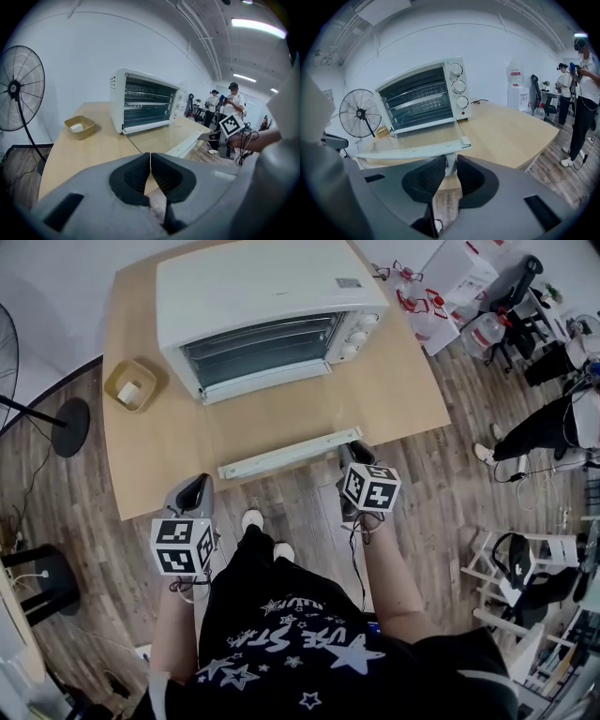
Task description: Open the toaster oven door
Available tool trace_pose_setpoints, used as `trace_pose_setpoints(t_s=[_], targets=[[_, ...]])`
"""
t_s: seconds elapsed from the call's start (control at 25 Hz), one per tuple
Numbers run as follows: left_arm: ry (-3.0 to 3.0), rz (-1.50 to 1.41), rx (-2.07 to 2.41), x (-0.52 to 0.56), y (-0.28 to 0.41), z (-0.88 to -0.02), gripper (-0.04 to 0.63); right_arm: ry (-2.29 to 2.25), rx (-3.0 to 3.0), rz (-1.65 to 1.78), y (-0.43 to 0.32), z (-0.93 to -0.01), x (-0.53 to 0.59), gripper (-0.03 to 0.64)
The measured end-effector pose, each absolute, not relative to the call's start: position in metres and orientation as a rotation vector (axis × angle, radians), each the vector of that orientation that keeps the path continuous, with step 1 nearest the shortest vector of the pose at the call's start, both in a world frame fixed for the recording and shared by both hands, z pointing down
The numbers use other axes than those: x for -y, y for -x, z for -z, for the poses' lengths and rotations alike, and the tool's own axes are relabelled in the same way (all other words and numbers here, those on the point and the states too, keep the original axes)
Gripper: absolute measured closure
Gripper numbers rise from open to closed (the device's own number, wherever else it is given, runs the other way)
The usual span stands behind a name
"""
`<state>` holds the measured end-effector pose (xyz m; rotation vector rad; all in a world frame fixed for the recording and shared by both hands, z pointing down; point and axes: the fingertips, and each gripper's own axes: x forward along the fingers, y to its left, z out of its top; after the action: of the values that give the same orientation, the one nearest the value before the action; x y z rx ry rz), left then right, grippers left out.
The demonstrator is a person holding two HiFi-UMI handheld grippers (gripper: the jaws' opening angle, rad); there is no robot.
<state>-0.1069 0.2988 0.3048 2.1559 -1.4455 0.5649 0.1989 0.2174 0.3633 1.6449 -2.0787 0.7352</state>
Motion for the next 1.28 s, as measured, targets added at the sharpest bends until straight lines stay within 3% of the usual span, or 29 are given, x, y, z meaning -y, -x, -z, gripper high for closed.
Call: trace_pose_setpoints(t_s=[1.08, 1.28], targets=[[-2.124, -0.557, 1.485, -0.36, 0.08, -0.317, 0.572, -1.607, 2.114, -0.704, -0.205, -0.374, -0.254, 0.529], [-2.114, -0.54, 1.517, -0.387, 0.085, -0.312, 0.572, -1.625, 2.162, -0.687, -0.201, -0.351, -0.269, 0.604]])
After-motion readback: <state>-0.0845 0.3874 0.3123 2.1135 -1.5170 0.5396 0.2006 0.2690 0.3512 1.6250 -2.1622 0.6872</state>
